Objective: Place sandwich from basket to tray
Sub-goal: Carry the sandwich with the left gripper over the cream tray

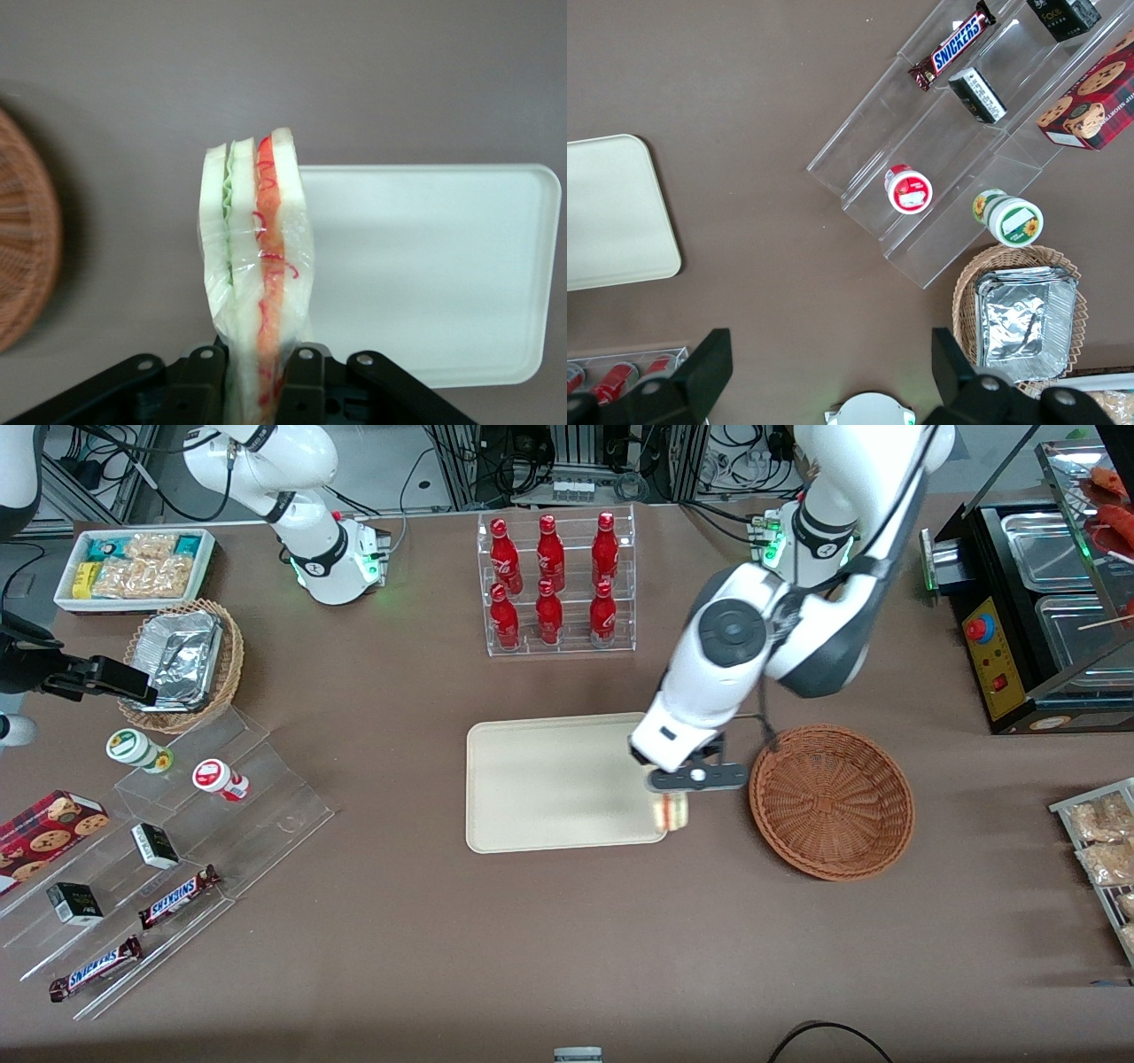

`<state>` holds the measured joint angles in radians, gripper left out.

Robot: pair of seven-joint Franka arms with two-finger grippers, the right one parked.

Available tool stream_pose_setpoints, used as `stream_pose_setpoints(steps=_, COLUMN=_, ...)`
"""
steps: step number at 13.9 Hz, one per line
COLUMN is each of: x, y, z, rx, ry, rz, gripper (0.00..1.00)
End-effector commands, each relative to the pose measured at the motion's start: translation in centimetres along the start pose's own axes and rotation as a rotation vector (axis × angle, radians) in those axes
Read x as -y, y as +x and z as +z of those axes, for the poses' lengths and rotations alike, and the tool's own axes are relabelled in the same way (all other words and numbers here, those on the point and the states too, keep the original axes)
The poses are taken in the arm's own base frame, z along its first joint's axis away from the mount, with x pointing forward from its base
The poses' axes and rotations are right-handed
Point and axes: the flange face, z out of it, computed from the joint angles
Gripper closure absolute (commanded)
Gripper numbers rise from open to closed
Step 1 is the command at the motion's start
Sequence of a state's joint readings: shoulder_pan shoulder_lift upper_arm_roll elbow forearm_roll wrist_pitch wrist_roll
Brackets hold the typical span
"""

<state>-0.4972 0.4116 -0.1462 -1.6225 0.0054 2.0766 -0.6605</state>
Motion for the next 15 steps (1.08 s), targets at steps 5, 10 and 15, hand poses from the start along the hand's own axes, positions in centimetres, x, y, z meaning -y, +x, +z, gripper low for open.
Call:
stream_pose_setpoints(steps=5, x=-9.8, y=-2.2, z=7.7, rx=0.039, ry=0.023, rz=0.083, gripper=1.0)
stream_pose_setpoints(steps=10, x=-12.3, y=-4.1, z=12.7, rx=0.004, ry=0.049, rz=0.103, gripper=1.0)
stream_pose_setpoints(steps=15, x=-13.4, y=-5.2, z=15.2, rx=-0.013, ry=0.061, rz=0.107, gripper=1.0)
